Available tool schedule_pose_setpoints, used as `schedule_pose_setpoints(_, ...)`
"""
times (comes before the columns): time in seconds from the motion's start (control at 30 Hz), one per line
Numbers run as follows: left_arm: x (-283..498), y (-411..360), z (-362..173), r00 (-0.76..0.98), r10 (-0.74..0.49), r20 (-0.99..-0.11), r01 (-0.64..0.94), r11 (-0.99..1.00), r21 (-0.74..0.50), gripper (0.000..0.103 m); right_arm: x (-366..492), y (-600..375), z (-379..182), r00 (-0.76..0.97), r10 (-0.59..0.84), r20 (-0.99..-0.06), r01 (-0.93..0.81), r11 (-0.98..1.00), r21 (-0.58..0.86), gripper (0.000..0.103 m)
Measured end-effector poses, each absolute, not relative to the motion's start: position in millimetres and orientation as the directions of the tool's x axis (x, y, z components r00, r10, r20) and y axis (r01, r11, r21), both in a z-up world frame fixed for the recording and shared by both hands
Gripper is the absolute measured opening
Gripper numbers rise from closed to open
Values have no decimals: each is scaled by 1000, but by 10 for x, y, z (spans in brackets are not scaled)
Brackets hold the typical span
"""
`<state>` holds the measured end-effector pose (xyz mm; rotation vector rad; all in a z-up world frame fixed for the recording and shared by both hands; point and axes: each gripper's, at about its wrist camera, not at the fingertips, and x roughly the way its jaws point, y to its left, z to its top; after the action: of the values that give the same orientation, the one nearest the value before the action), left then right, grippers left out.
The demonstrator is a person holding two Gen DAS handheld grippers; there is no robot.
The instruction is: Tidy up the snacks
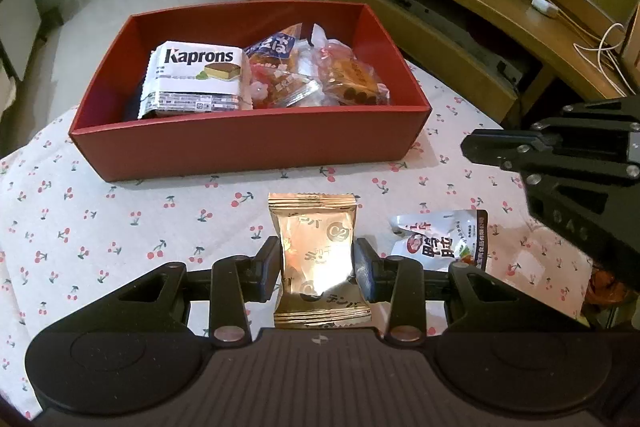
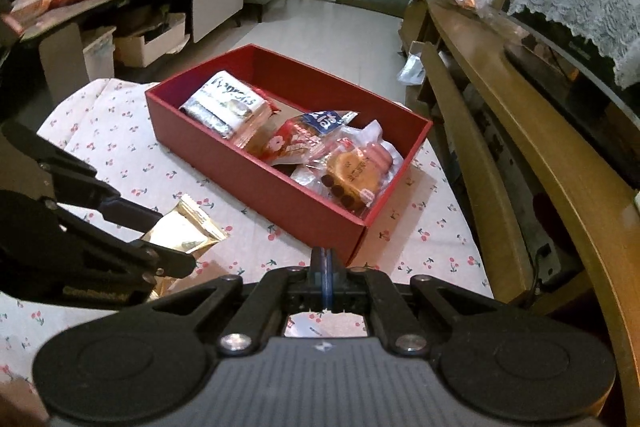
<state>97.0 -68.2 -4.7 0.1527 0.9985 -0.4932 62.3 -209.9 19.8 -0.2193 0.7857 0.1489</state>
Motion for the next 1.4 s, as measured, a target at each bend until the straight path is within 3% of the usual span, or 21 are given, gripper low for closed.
schedule_pose_setpoints(0.17, 962, -673, -80, 429, -329, -841, 469, 877, -104, 47, 749, -2270, 53, 590, 215, -778, -315, 949, 23, 27)
schedule_pose_setpoints(0.23, 960, -668, -103, 422, -327, -846, 470, 877, -105, 48, 829, -2286, -46, 548, 226, -805, -336, 941, 35, 44)
schedule_pose_setpoints(0.27, 961, -663, -116, 419, -326, -847, 468, 877, -106, 48, 881, -2308, -103, 523, 221, -823, -323, 945, 49, 64)
schedule_pose_setpoints(0.3, 966, -662, -131, 417, -324, -849, 466, 878, -107, 48, 917, -2327, -153, 505, 213, -837, -300, 952, 61, 72)
schedule_pose_setpoints(0.4, 986, -661, -159, 403, -324, -856, 464, 879, -115, 48, 964, -2421, -215, 480, 210, -852, -223, 968, 113, 72)
schedule_pose_setpoints(0.73, 941, -576, -170, 387, -320, -865, 479, 871, -109, 48, 892, -1884, -305, 395, 254, -883, -591, 806, -33, 72)
schedule_pose_setpoints(0.93, 937, -530, -158, 391, -304, -869, 480, 873, -89, 46, 923, -1835, -504, 387, 195, -901, -586, 807, -77, 73)
schedule_pose_setpoints(1.0, 933, -525, -145, 389, -307, -868, 481, 872, -93, 46, 917, -1886, -489, 402, 190, -896, -548, 833, -69, 61)
schedule_pose_setpoints(1.27, 889, -585, -151, 397, -294, -870, 496, 866, -66, 47, 767, -1835, -445, 444, 154, -882, -493, 864, -97, 57)
schedule_pose_setpoints(1.33, 883, -596, -160, 395, -293, -871, 497, 865, -66, 48, 757, -1851, -408, 463, 148, -874, -475, 874, -104, 53)
schedule_pose_setpoints(1.37, 884, -600, -167, 394, -291, -872, 497, 866, -65, 48, 755, -1872, -369, 479, 141, -866, -457, 883, -109, 44)
schedule_pose_setpoints(1.4, 886, -604, -174, 393, -289, -873, 496, 866, -63, 48, 765, -1907, -334, 487, 141, -862, -436, 895, -100, 45)
